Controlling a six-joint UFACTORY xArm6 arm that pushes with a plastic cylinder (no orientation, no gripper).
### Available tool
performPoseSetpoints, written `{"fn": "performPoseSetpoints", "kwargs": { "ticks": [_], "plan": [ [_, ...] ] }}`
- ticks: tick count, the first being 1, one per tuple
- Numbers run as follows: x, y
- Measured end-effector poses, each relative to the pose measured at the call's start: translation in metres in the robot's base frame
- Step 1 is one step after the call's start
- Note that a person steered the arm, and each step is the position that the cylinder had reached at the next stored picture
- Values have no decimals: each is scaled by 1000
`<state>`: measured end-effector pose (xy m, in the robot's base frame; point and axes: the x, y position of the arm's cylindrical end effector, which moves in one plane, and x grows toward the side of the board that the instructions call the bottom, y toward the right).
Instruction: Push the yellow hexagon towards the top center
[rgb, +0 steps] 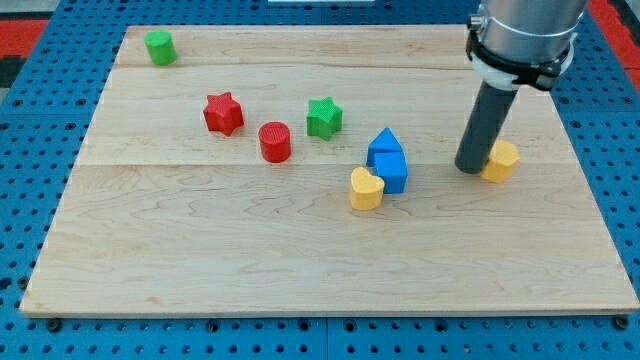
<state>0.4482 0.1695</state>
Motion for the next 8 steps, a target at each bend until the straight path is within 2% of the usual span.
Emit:
{"fn": "performPoseSetpoints", "kwargs": {
  "ticks": [1,2,3,4,5,6,7,8],
  "plan": [
    [24,-4],
    [25,60],
    [2,69],
    [-30,27],
    [-51,-56],
    [-85,-92],
    [-72,-87],
    [-75,-44]
  ]
}}
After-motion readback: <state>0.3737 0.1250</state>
